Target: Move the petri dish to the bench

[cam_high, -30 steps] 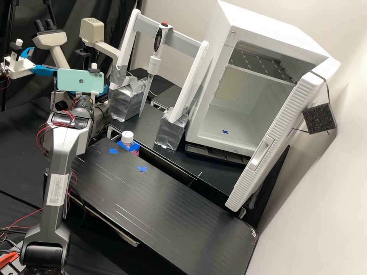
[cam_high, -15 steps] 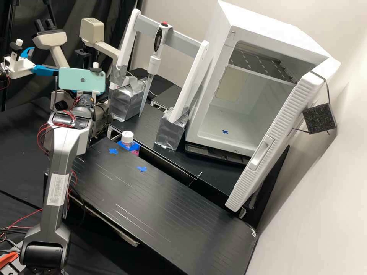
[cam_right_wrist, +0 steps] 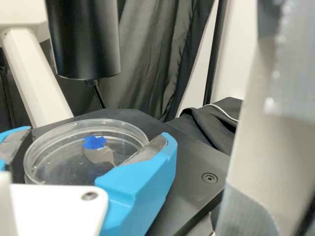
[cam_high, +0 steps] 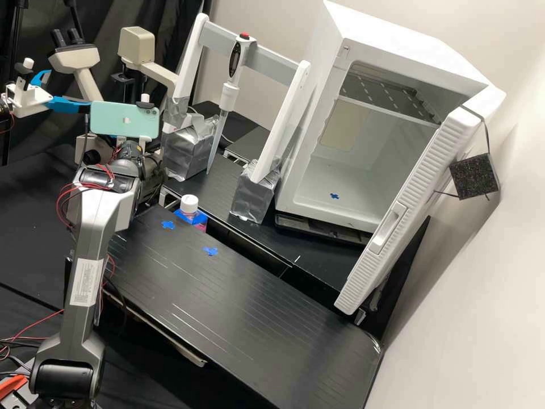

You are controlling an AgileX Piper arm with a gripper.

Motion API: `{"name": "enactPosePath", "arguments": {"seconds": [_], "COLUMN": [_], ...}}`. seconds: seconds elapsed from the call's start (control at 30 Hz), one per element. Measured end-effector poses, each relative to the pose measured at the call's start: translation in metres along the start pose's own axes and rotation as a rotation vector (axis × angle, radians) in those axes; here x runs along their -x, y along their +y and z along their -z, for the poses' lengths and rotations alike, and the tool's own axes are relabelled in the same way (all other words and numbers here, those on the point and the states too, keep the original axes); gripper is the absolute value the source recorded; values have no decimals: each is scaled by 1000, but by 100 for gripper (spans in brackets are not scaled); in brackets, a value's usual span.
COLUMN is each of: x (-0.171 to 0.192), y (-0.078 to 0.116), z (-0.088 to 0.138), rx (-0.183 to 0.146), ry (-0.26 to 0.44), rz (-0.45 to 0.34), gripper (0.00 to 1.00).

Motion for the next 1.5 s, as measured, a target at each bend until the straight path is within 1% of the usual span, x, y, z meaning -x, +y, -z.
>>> {"name": "enactPosePath", "arguments": {"seconds": [0.03, 0.27, 0.3, 0.37, 0.47, 0.5, 0.57, 0.73, 0.87, 0.97, 1.0, 1.1, 1.17, 1.2, 1.27, 1.37, 1.43, 1.47, 1.5], "x": [0, 4, 6, 13, 28, 35, 46, 70, 83, 95, 99, 118, 136, 144, 163, 192, 212, 227, 233], "y": [0, -3, -4, -4, 5, 8, 13, 21, 22, 22, 21, 16, 15, 14, 15, 12, 10, 10, 7], "z": [0, -3, -4, -2, 4, 6, 10, 21, 25, 26, 26, 23, 24, 22, 25, 28, 31, 35, 35], "rx": [3, -25, -19, -17, -24, -30, -41, -45, -43, -53, -48, -51, -31, -28, -23, -37, -32, -15, -13], "ry": [0, -6, -11, -12, -10, -11, -11, -9, -13, -26, -32, -60, -60, -60, -38, 1, 33, 57, 65], "rz": [1, 25, 33, 47, 46, 47, 43, 31, 29, 25, 24, 20, 2, -3, -34, -75, -100, -120, -124], "gripper": [0, 0, 0, 0, 0, 0, 0, 0, 0, 0, 0, 0, 0, 0, 0, 0, 0, 0, 0]}}
